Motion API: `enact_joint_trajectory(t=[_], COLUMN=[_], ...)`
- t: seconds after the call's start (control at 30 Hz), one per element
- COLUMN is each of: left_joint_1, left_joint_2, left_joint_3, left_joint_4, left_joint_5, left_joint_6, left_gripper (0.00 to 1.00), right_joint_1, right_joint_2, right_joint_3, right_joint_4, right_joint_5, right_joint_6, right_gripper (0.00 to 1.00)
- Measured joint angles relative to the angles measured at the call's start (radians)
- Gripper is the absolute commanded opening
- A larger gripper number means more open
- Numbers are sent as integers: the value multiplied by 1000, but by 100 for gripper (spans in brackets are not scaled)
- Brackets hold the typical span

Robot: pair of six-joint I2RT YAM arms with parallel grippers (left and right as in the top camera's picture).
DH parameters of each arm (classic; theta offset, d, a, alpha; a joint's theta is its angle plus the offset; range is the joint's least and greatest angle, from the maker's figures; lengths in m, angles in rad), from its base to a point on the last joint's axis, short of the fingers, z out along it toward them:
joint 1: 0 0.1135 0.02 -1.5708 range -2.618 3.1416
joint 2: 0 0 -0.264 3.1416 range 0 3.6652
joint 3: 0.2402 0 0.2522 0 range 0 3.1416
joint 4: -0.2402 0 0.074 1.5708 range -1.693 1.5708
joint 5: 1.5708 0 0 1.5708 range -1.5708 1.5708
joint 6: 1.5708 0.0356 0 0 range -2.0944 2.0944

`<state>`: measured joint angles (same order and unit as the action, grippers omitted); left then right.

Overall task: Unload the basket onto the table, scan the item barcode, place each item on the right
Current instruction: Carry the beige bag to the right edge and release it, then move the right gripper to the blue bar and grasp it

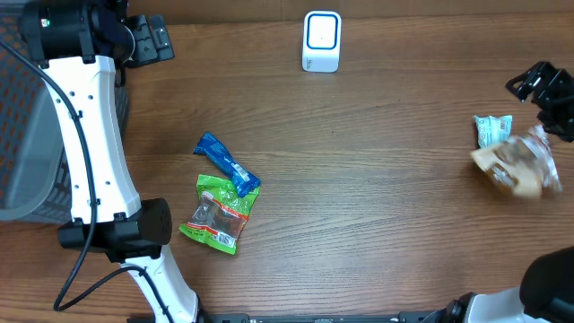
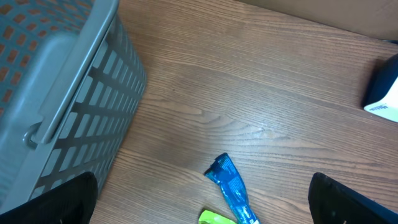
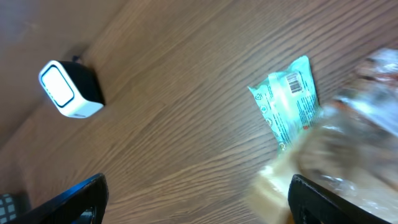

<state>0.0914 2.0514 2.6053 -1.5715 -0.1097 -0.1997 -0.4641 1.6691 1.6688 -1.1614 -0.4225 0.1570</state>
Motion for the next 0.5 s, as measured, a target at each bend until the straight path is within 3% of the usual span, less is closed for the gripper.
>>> enact_joint_trajectory(t=[0.07,0.23,0.37,0.5], left_joint_1=[0,0,0,0], left_joint_2=[0,0,0,0], left_joint_3=[0,0,0,0], left_joint_4=[0,0,0,0], left_joint_5=[0,0,0,0], left_joint_6=[0,0,0,0], left_gripper=[100,100,100,100], right_joint_1=[0,63,248,526], right_joint_2=[-8,-8,-7,41], right_joint_3=[2,2,-17,-34], right_joint_4=[-13,-10,105,256], right_joint_5=[-10,-69,-96,-118], right_joint_6=[0,0,2,1], right_gripper=[88,93,95,97])
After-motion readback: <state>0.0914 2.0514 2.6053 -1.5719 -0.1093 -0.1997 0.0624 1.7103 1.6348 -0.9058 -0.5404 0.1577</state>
